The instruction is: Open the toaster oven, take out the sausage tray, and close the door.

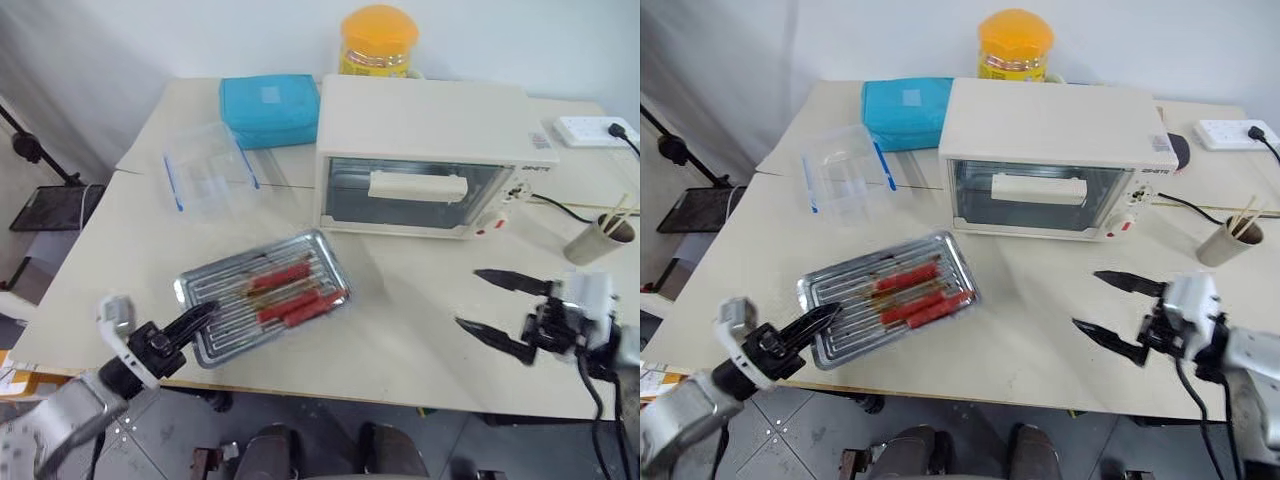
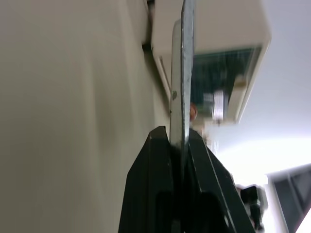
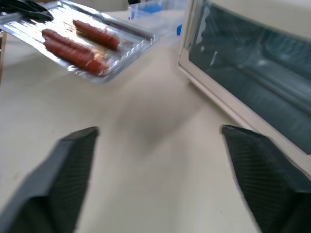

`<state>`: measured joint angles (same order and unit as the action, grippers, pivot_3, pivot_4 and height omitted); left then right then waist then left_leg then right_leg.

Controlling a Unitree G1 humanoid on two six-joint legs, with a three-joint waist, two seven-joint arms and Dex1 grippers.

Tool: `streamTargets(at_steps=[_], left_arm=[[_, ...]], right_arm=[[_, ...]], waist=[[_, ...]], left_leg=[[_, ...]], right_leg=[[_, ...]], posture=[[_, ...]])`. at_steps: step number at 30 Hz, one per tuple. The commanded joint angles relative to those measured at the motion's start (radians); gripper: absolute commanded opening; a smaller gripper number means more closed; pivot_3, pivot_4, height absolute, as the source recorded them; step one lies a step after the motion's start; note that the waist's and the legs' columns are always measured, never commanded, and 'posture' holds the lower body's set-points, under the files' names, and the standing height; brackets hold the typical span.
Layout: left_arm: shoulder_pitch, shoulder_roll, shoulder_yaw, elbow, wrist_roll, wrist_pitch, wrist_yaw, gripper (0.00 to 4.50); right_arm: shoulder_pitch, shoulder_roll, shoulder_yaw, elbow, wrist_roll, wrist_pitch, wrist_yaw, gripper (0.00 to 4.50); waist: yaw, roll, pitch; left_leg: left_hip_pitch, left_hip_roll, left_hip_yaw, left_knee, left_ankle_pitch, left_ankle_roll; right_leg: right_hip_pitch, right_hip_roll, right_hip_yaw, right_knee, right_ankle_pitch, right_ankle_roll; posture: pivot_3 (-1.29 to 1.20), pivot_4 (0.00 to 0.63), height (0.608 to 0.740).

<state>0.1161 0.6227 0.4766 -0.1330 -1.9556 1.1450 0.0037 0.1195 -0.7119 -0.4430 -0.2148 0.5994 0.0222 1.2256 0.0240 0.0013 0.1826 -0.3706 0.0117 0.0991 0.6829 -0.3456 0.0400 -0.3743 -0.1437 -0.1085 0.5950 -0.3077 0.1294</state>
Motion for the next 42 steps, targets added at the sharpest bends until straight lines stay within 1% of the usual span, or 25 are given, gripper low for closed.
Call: streamTargets(at_steps=[1, 2, 4, 5, 7, 8, 12, 17, 22, 25, 27, 29, 31, 33, 35, 38, 39, 40, 41, 42], left_arm=[[-0.161, 0.055, -0.118, 0.147, -0.017, 0.124, -0.046, 0.00], [-0.231, 0.059, -0.159, 0.197, -0.017, 0.144, -0.038, 0.00], [-0.316, 0.066, -0.212, 0.263, -0.017, 0.172, -0.031, 0.00], [-0.376, 0.068, -0.263, 0.297, -0.017, 0.182, -0.014, 0.00], [-0.446, 0.074, -0.328, 0.337, -0.015, 0.194, 0.004, 0.00], [-0.483, 0.063, -0.353, 0.362, -0.011, 0.191, 0.019, 0.00], [-0.670, -0.037, -0.449, 0.467, 0.141, 0.195, 0.037, 0.00], [-0.774, -0.170, -0.484, 0.541, 0.351, 0.173, 0.015, 0.00], [-0.808, -0.270, -0.469, 0.559, 0.515, 0.159, -0.001, 0.00], [-0.813, -0.308, -0.439, 0.547, 0.570, 0.167, -0.027, 0.00], [-0.809, -0.323, -0.421, 0.526, 0.608, 0.164, -0.034, 0.66], [-0.802, -0.323, -0.409, 0.500, 0.639, 0.175, -0.053, 1.19], [-0.788, -0.296, -0.409, 0.454, 0.679, 0.188, -0.088, 1.81], [-0.771, -0.270, -0.382, 0.420, 0.699, 0.195, -0.105, 2.40], [-0.742, -0.213, -0.384, 0.341, 0.750, 0.164, -0.174, 2.96], [-0.684, -0.076, -0.424, 0.216, 0.877, 0.056, -0.344, 3.76], [-0.661, -0.026, -0.443, 0.178, 0.931, -0.007, -0.419, 4.06], [-0.625, 0.048, -0.480, 0.132, 1.022, -0.118, -0.523, 4.34], [-0.588, 0.127, -0.522, 0.090, 1.113, -0.240, -0.652, 4.34], [-0.549, 0.201, -0.537, 0.068, 1.178, -0.346, -0.778, 4.34]], right_arm=[[0.076, -0.021, -0.079, -0.040, 0.024, -0.001, 0.001, 4.49], [0.097, -0.021, -0.098, -0.048, 0.032, 0.005, -0.006, 4.49], [0.127, -0.019, -0.121, -0.067, 0.041, 0.007, -0.016, 4.49], [0.153, -0.013, -0.140, -0.083, 0.046, 0.008, -0.024, 4.49], [0.189, -0.005, -0.162, -0.108, 0.053, 0.009, -0.036, 4.49], [0.206, 0.000, -0.171, -0.121, 0.053, 0.006, -0.043, 4.49], [0.294, 0.039, -0.212, -0.185, 0.057, 0.001, -0.086, 4.49], [0.374, 0.071, -0.241, -0.238, 0.069, -0.008, -0.099, 4.49], [0.445, 0.061, -0.265, -0.265, 0.119, 0.026, -0.073, 4.49], [0.482, 0.052, -0.267, -0.272, 0.120, 0.029, -0.046, 4.49], [0.495, 0.054, -0.264, -0.271, 0.120, 0.028, -0.040, 4.50], [0.495, 0.056, -0.262, -0.267, 0.118, 0.026, -0.041, 4.50], [0.484, 0.052, -0.258, -0.259, 0.114, 0.025, -0.043, 4.50], [0.475, 0.048, -0.254, -0.252, 0.111, 0.026, -0.043, 4.50], [0.465, 0.044, -0.251, -0.243, 0.108, 0.026, -0.041, 4.50], [0.447, 0.033, -0.249, -0.229, 0.109, 0.030, -0.033, 4.50], [0.443, 0.030, -0.248, -0.225, 0.110, 0.031, -0.029, 4.50], [0.439, 0.024, -0.246, -0.220, 0.111, 0.033, -0.022, 4.50], [0.434, 0.017, -0.244, -0.216, 0.111, 0.034, -0.015, 4.50], [0.425, 0.009, -0.243, -0.209, 0.112, 0.037, -0.012, 4.50]], waist=[[0.000, 0.000, 0.000], [0.001, 0.000, 0.000], [0.000, 0.000, 0.000], [-0.002, 0.000, 0.000], [-0.002, 0.000, 0.000], [-0.001, 0.000, 0.000], [0.007, 0.000, 0.000], [0.005, 0.000, 0.000], [0.009, 0.000, 0.000], [0.019, 0.000, 0.000], [0.026, 0.000, 0.000], [0.027, 0.000, 0.000], [0.026, 0.000, 0.000], [0.022, 0.000, 0.000], [0.016, 0.000, 0.000], [0.002, 0.000, 0.000], [-0.002, 0.000, 0.000], [-0.003, 0.000, 0.000], [-0.003, 0.000, 0.000], [-0.008, 0.000, 0.000]], left_leg=[[0.000, 0.000, 0.000, 0.000, 0.000, 0.000], [0.000, 0.000, 0.000, 0.000, 0.000, -0.001], [0.000, 0.000, -0.001, 0.000, 0.000, -0.001], [0.000, 0.000, -0.001, 0.000, -0.001, -0.002], [0.001, 0.000, 0.000, -0.001, -0.001, -0.003], [0.000, 0.001, -0.001, -0.001, -0.001, -0.003], [0.000, 0.000, 0.000, -0.001, -0.001, -0.003], [0.000, -0.002, 0.001, -0.001, -0.001, -0.002], [0.000, -0.001, 0.002, -0.001, 0.000, -0.002], [0.000, -0.001, 0.002, -0.001, 0.000, -0.002], [0.001, -0.001, 0.002, -0.001, 0.000, -0.002], [0.000, -0.001, 0.002, -0.001, 0.000, -0.002], [0.000, -0.001, 0.003, -0.001, 0.000, -0.002], [0.000, -0.001, 0.003, -0.002, -0.001, -0.003], [0.000, 0.001, 0.003, -0.002, -0.001, -0.003], [0.000, 0.002, 0.003, -0.002, 0.000, -0.005], [0.000, 0.003, 0.003, -0.002, -0.001, -0.005], [0.001, 0.003, 0.004, -0.002, -0.001, -0.006], [0.001, 0.004, 0.005, -0.003, -0.001, -0.006], [0.001, 0.004, 0.006, -0.003, -0.002, -0.007]], right_leg=[[0.000, 0.000, 0.000, 0.002, 0.000, 0.000], [-0.001, 0.000, 0.001, 0.005, 0.000, 0.000], [-0.002, 0.000, 0.002, 0.006, 0.000, 0.000], [-0.002, 0.000, 0.002, 0.006, 0.000, 0.000], [-0.002, 0.000, 0.002, 0.006, 0.000, 0.000], [-0.002, 0.000, 0.002, 0.006, 0.000, 0.000], [-0.001, 0.001, 0.001, 0.006, 0.000, 0.001], [-0.001, 0.001, 0.002, 0.004, 0.002, 0.003], [0.000, 0.002, 0.002, 0.002, 0.002, 0.004], [0.000, 0.002, 0.003, 0.002, 0.003, 0.005], [0.000, 0.001, 0.004, 0.001, 0.003, 0.005], [0.000, 0.001, 0.004, 0.001, 0.003, 0.006], [-0.001, 0.001, 0.004, 0.001, 0.003, 0.006], [-0.001, 0.002, 0.004, 0.001, 0.003, 0.006], [-0.001, 0.003, 0.004, 0.000, 0.003, 0.006], [-0.001, 0.005, 0.004, 0.000, 0.003, 0.005], [-0.002, 0.005, 0.004, 0.000, 0.003, 0.005], [-0.002, 0.006, 0.005, 0.000, 0.002, 0.004], [-0.002, 0.007, 0.005, 0.000, 0.002, 0.004], [-0.003, 0.007, 0.005, 0.000, 0.002, 0.004]], posture=[[0.00, 0.150, 0.740], [0.00, 0.150, 0.740], [0.00, 0.150, 0.740], [0.00, 0.150, 0.740], [0.00, 0.150, 0.740], [0.00, 0.150, 0.740], [0.00, 0.150, 0.740], [0.00, 0.150, 0.740], [0.00, 0.150, 0.740], [0.00, 0.150, 0.740], [0.00, 0.150, 0.740], [0.00, 0.150, 0.740], [0.00, 0.150, 0.740], [0.00, 0.150, 0.740], [0.00, 0.150, 0.740], [0.00, 0.150, 0.740], [0.00, 0.150, 0.740], [0.00, 0.150, 0.740], [0.00, 0.150, 0.740], [0.00, 0.150, 0.740]])
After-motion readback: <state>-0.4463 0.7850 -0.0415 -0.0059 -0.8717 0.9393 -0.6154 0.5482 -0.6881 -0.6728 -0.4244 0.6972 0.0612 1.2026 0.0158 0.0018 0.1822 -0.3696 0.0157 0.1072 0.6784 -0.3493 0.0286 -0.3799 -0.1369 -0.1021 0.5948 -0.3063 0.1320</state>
